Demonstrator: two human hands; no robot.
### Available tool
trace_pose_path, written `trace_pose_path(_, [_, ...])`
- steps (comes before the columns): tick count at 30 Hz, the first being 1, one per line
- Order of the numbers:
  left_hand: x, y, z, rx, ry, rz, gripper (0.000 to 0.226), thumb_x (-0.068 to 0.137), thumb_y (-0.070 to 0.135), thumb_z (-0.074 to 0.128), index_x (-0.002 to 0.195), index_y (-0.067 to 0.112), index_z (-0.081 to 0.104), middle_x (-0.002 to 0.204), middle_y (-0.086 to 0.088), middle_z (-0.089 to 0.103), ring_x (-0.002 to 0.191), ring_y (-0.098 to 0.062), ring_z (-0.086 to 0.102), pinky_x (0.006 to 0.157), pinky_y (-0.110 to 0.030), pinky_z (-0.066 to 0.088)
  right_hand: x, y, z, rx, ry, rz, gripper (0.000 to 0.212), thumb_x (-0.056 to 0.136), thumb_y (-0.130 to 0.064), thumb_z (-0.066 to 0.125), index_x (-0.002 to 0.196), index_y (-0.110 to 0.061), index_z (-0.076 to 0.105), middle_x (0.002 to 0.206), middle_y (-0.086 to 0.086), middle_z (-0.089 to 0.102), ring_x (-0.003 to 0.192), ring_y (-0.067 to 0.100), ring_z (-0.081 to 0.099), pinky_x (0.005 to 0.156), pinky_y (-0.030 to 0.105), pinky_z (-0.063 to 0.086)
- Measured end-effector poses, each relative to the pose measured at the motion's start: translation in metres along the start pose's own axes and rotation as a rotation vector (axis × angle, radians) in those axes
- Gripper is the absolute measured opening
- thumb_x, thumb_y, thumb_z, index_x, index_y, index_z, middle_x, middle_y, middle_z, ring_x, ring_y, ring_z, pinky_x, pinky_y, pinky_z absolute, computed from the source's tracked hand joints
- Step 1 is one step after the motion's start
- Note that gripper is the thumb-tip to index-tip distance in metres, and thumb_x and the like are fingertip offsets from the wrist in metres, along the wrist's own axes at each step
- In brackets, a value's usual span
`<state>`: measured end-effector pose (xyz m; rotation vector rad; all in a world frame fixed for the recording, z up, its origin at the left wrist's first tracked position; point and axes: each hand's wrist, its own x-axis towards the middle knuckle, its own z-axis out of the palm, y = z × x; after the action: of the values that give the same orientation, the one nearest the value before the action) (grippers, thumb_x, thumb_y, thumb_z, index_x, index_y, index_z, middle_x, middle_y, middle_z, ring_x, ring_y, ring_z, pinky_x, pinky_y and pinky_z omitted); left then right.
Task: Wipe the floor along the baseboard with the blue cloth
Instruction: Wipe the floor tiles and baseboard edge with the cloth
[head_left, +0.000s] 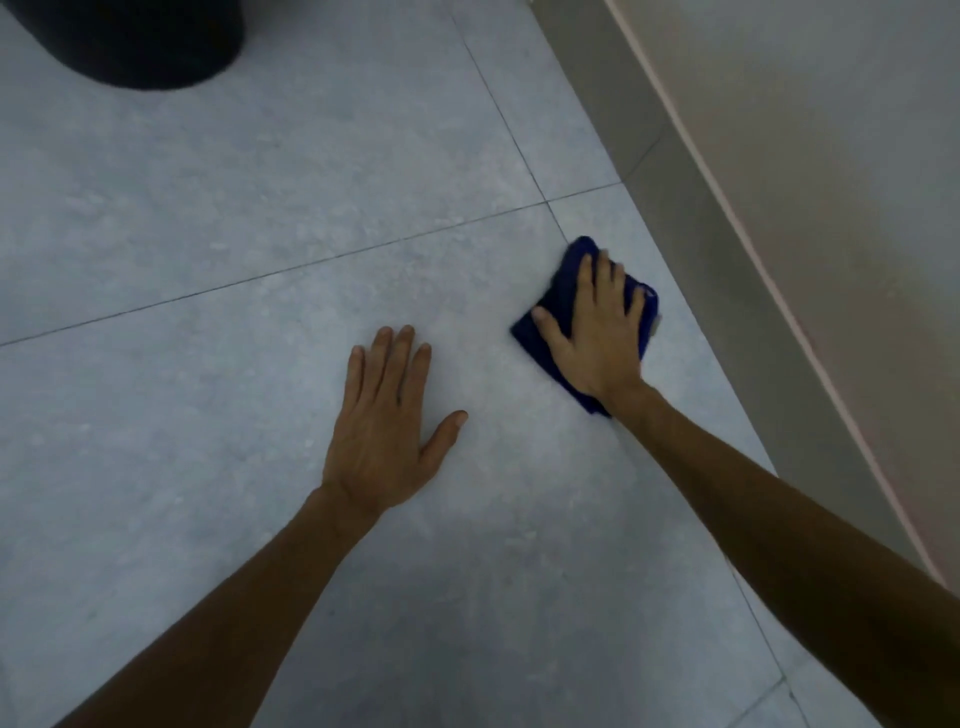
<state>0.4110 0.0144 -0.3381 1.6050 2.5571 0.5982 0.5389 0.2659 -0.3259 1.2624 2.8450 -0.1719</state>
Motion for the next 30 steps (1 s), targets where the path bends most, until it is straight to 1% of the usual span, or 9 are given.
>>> trace_pose_path(6, [0.022, -0.08, -0.03, 0.175, 0.011, -0.071, 0.084, 0.099, 0.064, 0.033, 0.151, -0.002, 0.038, 0.162, -0.025, 0.03, 0.153, -0.042, 0.021, 0.126, -0.058, 0.011, 0.091, -0.003, -0.004, 0.057, 0.0, 0.162, 0.094, 0.092, -0.07, 0.02, 0.161, -0.007, 0.009, 0.169, 0.015, 0.012, 0.155, 0.037, 0.01, 0.123, 0.061, 0.006])
trace_pose_path(9, [0.029, -0.088, -0.03, 0.168, -0.021, -0.152, 0.088, 0.097, 0.067, 0.035, 0.156, 0.001, 0.029, 0.165, -0.022, 0.023, 0.155, -0.039, 0.015, 0.127, -0.057, 0.01, 0.091, -0.014, -0.001, 0.027, -0.015, -0.027, 0.082, 0.097, -0.059, 0.028, 0.162, -0.012, 0.013, 0.17, 0.011, 0.013, 0.155, 0.035, 0.012, 0.124, 0.058, 0.007])
trace_pose_path(13, [0.031, -0.086, -0.035, 0.141, -0.094, -0.174, 0.091, 0.096, 0.07, 0.031, 0.157, 0.003, 0.027, 0.167, -0.021, 0.02, 0.157, -0.036, 0.012, 0.126, -0.058, 0.011, -0.014, 0.022, -0.007, 0.041, -0.093, -0.304, 0.074, 0.098, -0.049, 0.036, 0.161, -0.014, 0.019, 0.17, 0.008, 0.015, 0.156, 0.03, 0.013, 0.124, 0.058, 0.006])
trace_pose_path(17, [0.033, -0.085, -0.035, 0.162, -0.12, -0.18, 0.09, 0.095, 0.071, 0.032, 0.157, 0.005, 0.029, 0.167, -0.02, 0.02, 0.157, -0.036, 0.011, 0.126, -0.058, 0.011, 0.015, 0.063, -0.02, 0.099, -0.109, -0.003, 0.077, 0.095, -0.047, 0.031, 0.161, -0.01, 0.016, 0.169, 0.013, 0.015, 0.155, 0.033, 0.014, 0.125, 0.056, 0.007])
trace_pose_path(19, [0.034, -0.084, -0.037, 0.164, -0.129, -0.182, 0.091, 0.094, 0.072, 0.033, 0.157, 0.007, 0.029, 0.167, -0.02, 0.019, 0.157, -0.036, 0.011, 0.126, -0.058, 0.011, 0.062, 0.045, -0.026, 0.142, -0.066, 0.146, 0.078, 0.094, -0.045, 0.029, 0.161, -0.008, 0.015, 0.169, 0.014, 0.014, 0.155, 0.033, 0.013, 0.125, 0.053, 0.006])
trace_pose_path(22, [0.035, -0.084, -0.038, 0.16, -0.128, -0.19, 0.091, 0.094, 0.072, 0.033, 0.157, 0.007, 0.029, 0.167, -0.019, 0.019, 0.157, -0.035, 0.01, 0.126, -0.058, 0.011, 0.118, 0.0, -0.024, 0.151, -0.031, 0.188, 0.079, 0.093, -0.046, 0.027, 0.161, -0.007, 0.017, 0.169, 0.014, 0.016, 0.155, 0.032, 0.014, 0.126, 0.051, 0.007])
trace_pose_path(25, [0.034, -0.084, -0.039, 0.159, -0.133, -0.197, 0.091, 0.094, 0.072, 0.031, 0.157, 0.007, 0.029, 0.168, -0.019, 0.019, 0.157, -0.035, 0.01, 0.127, -0.057, 0.011, 0.112, -0.03, -0.02, 0.147, -0.029, 0.002, 0.079, 0.091, -0.048, 0.028, 0.159, -0.006, 0.025, 0.166, 0.016, 0.025, 0.152, 0.035, 0.023, 0.124, 0.053, 0.013])
trace_pose_path(28, [0.035, -0.084, -0.038, 0.157, -0.134, -0.198, 0.091, 0.094, 0.073, 0.03, 0.157, 0.008, 0.028, 0.168, -0.019, 0.019, 0.157, -0.034, 0.01, 0.127, -0.057, 0.011, 0.024, -0.021, -0.014, 0.095, -0.078, -0.321, 0.073, 0.097, -0.044, 0.035, 0.159, -0.007, 0.026, 0.166, 0.015, 0.024, 0.154, 0.034, 0.02, 0.125, 0.056, 0.013])
trace_pose_path(30, [0.034, -0.085, -0.038, 0.148, -0.136, -0.198, 0.091, 0.094, 0.073, 0.03, 0.157, 0.007, 0.028, 0.167, -0.019, 0.019, 0.157, -0.035, 0.01, 0.127, -0.057, 0.011, -0.024, 0.004, -0.011, 0.055, -0.13, -0.352, 0.073, 0.099, -0.046, 0.033, 0.161, -0.011, 0.02, 0.169, 0.012, 0.017, 0.156, 0.031, 0.014, 0.125, 0.058, 0.009])
